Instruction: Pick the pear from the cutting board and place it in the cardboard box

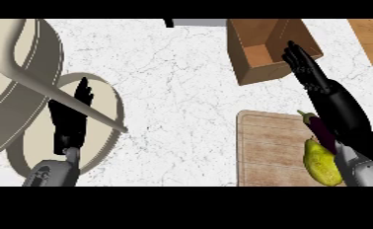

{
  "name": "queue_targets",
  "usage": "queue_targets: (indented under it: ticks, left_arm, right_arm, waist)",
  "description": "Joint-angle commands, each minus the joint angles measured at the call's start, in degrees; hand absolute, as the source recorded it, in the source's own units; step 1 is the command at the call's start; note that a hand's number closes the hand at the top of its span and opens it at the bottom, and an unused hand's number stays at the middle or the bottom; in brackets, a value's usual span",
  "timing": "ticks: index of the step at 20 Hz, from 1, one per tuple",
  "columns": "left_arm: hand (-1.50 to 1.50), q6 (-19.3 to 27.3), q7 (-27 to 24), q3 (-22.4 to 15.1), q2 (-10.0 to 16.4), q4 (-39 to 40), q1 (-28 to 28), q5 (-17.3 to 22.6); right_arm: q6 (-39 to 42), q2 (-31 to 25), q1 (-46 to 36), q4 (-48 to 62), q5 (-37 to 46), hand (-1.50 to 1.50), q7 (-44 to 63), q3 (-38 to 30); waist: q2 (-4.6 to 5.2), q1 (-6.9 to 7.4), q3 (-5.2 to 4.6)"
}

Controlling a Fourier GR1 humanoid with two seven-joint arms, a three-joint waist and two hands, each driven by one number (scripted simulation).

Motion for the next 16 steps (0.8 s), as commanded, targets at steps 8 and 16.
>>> queue_targets:
  ticks: [8,16]
  left_arm:
    - [0.0,-1.0,-2.3,1.1,12.9,1.0,1.6,-8.4]
    - [0.0,-4.2,-5.6,2.5,15.0,1.1,2.9,-7.4]
  right_arm:
    - [20.8,-16.9,3.2,3.7,4.7,-1.5,-9.9,-1.1]
    - [42.1,-13.0,13.4,31.5,-9.8,-1.5,-38.0,-5.7]
  waist:
    - [-2.45,-1.8,0.46]
    - [-1.11,-0.36,0.76]
